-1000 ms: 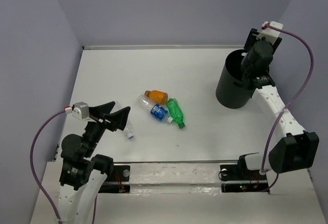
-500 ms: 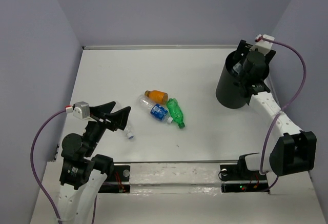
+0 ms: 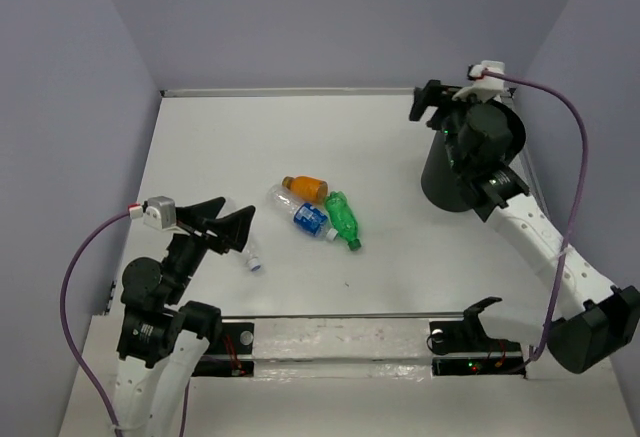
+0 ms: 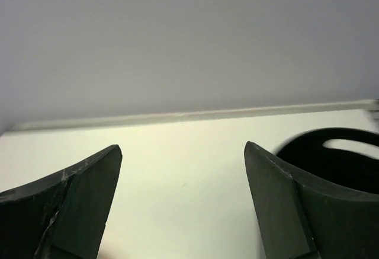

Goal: Put the plastic bottles in the bin

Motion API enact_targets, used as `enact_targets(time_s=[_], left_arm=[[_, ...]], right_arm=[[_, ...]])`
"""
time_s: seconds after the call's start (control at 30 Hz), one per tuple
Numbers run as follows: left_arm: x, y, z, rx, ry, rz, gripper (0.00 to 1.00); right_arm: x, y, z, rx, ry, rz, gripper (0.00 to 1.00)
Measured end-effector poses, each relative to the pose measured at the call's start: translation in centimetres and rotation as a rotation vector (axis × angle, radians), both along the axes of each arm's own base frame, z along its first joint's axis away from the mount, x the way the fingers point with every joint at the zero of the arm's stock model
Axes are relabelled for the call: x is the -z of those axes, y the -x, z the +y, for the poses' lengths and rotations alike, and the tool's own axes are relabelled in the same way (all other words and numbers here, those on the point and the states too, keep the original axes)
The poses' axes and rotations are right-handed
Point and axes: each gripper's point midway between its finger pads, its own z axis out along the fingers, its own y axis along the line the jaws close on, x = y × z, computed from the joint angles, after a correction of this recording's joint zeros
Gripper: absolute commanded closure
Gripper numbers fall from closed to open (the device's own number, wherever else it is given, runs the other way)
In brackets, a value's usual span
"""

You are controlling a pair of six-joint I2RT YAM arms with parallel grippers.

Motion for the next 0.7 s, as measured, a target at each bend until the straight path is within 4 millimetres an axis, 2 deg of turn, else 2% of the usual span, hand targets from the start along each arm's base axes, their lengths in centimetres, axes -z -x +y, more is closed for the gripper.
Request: enact_targets(time_s=[0.07,0.13,0.17,0.23,0.27,0.4,0.47,0.5,0.57,0.63,0.7], left_arm=[[0.0,-0.2,0.3,-0.019,0.002,0.002,0.01],[0.3,-0.5,1.0,-0.065,0.004,0.023,0.01],[0.5,-0.8,1.7,-0.104,0.007,0.042,0.01],[0.4,-1.0,3.6,-0.212,0.021,0.09,0.01],[0.0,-1.1,4.7,-0.276,0.038,0.1,0.01],[-2.8,-0.2,9.2,-0.503,0.115,0.068,0.01],[-4.0,0.4,10.5,-0.562,0.149,0.035,0.01],[-4.2,0.6,10.9,-0.584,0.161,0.024,0.01],[-4.4,1.1,11.9,-0.63,0.186,0.004,0.01],[-4.3,1.2,12.7,-0.671,0.194,0.006,0.01],[-4.1,1.2,12.9,-0.685,0.194,0.011,0.01]], right_arm=[[0.5,0.7,6.9,-0.198,0.024,0.037,0.11],[2.1,2.2,13.2,-0.375,0.048,0.088,0.11],[3.7,3.1,16.3,-0.464,0.068,0.128,0.11],[6.8,5.0,20.9,-0.594,0.1,0.204,0.11],[9.1,6.2,23.5,-0.665,0.123,0.259,0.11],[15.7,9.9,31.8,-0.869,0.194,0.418,0.1],[17.7,11.0,34.2,-0.921,0.214,0.46,0.1],[19.0,11.8,36.2,-0.955,0.233,0.487,0.1],[20.4,12.4,38.6,-0.991,0.249,0.507,0.1],[21.9,12.7,41.4,-1.021,0.266,0.526,0.09],[23.2,12.3,43.1,-1.028,0.281,0.539,0.08]])
